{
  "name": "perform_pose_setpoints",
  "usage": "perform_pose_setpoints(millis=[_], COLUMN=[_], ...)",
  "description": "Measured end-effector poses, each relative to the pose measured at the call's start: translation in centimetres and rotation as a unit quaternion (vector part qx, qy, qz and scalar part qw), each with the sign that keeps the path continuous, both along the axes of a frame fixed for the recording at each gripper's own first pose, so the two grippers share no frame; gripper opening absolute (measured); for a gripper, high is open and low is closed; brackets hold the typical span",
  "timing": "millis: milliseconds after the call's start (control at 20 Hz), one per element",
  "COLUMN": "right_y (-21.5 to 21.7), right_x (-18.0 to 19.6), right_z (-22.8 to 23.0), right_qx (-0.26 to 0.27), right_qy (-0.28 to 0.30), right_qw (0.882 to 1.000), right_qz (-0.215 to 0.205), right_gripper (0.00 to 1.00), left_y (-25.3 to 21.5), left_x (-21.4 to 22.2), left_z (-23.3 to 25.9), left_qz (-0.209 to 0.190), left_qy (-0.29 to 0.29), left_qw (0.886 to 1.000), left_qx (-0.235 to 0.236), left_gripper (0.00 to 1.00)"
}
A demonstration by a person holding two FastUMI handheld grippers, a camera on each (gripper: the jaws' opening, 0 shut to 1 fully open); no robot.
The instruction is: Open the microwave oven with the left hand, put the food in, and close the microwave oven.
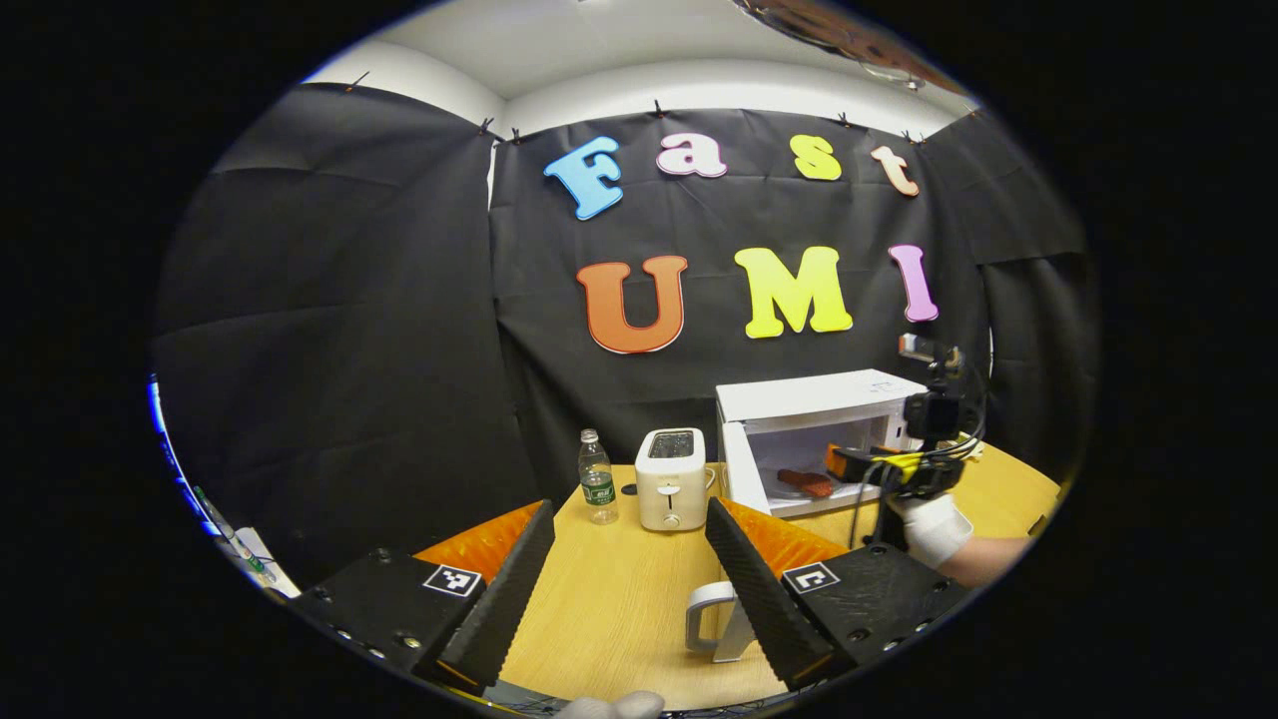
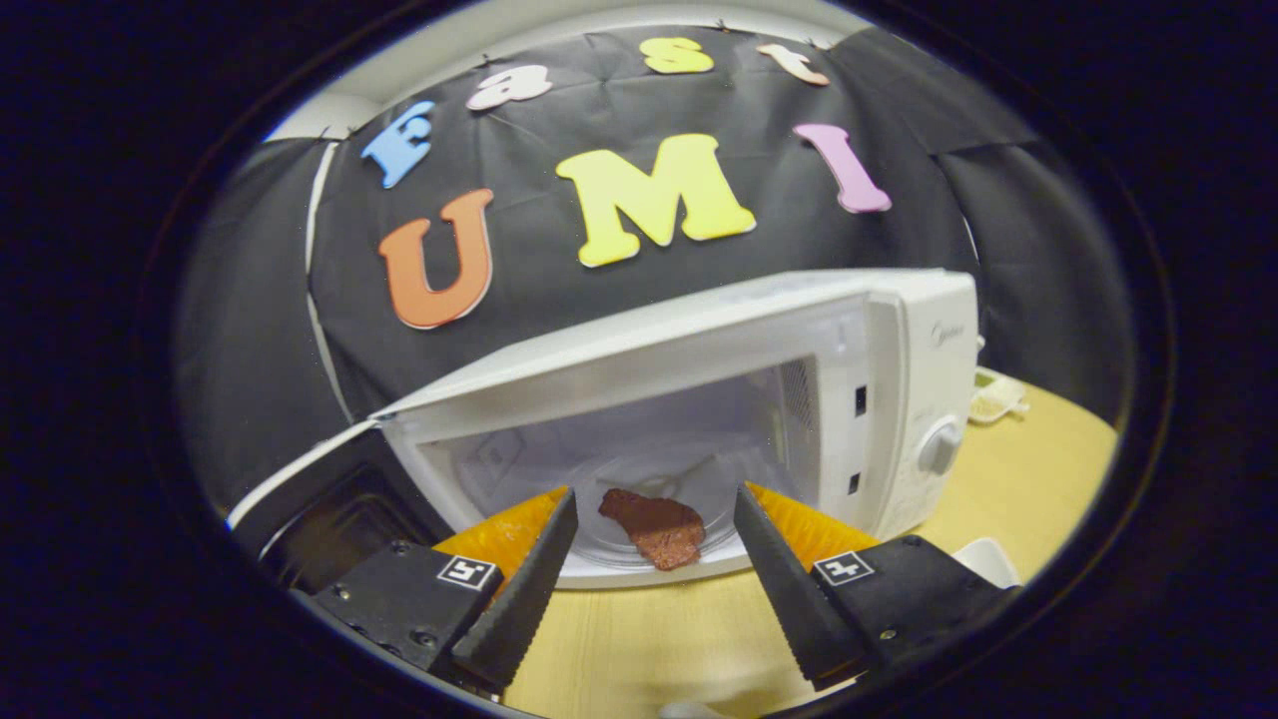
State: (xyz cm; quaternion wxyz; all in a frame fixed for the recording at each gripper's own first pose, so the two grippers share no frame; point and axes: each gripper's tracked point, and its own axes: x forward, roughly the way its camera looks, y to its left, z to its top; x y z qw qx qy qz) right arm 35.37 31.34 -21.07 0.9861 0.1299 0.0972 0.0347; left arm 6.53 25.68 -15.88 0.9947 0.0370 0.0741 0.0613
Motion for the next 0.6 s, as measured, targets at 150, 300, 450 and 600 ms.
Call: perform_pose_setpoints(millis=[150,300,450,600], right_y=[-1.5,-4.0,-7.1,-10.7], right_x=[-6.1,-12.0,-16.5,-20.2], right_z=[4.7,8.2,10.5,12.3], right_qx=[-0.067,-0.092,-0.098,-0.108], right_qy=[-0.007,0.003,0.017,0.025], right_qw=[0.997,0.994,0.993,0.993], right_qz=[0.048,0.067,0.063,0.037], right_gripper=[1.0,1.0,1.0,1.0], left_y=[0.7,0.9,0.8,0.9], left_x=[0.2,0.3,0.3,0.2], left_z=[-0.2,0.2,-0.3,-1.0], left_qz=[0.002,0.002,-0.004,-0.009], left_qy=[0.0,-0.008,-0.007,-0.006], left_qw=[1.0,1.0,1.0,1.0], left_qx=[-0.006,-0.014,-0.014,-0.011], left_gripper=[0.94,0.94,0.93,0.94])
